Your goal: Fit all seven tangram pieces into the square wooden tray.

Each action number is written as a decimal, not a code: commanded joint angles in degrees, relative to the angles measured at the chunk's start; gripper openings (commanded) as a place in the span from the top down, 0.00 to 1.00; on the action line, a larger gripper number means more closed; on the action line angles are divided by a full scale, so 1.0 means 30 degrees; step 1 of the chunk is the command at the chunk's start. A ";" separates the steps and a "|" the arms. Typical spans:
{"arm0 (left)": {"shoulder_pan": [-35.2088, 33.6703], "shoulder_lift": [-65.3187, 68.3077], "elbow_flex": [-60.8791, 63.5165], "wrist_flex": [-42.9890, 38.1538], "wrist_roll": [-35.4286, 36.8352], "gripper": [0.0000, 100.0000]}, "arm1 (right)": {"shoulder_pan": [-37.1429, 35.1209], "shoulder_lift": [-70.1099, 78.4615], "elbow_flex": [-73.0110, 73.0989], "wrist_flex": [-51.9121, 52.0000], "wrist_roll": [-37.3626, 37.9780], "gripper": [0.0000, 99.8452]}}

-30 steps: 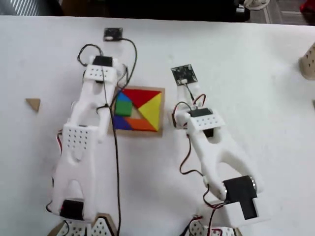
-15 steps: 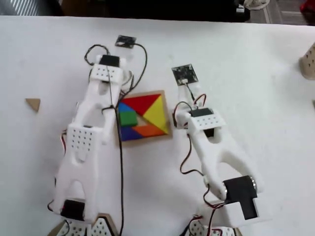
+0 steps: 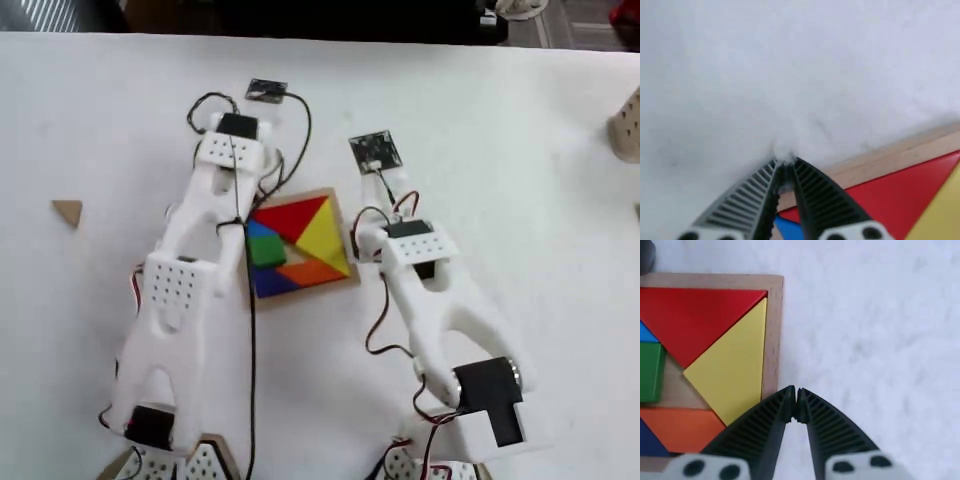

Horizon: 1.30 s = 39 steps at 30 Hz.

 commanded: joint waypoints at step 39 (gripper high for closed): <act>-0.6168 -2.4073 3.1150 -1.8051 0.3429 0.98 | -0.2886 0.0747 -0.0088 0.1773 0.0762 0.98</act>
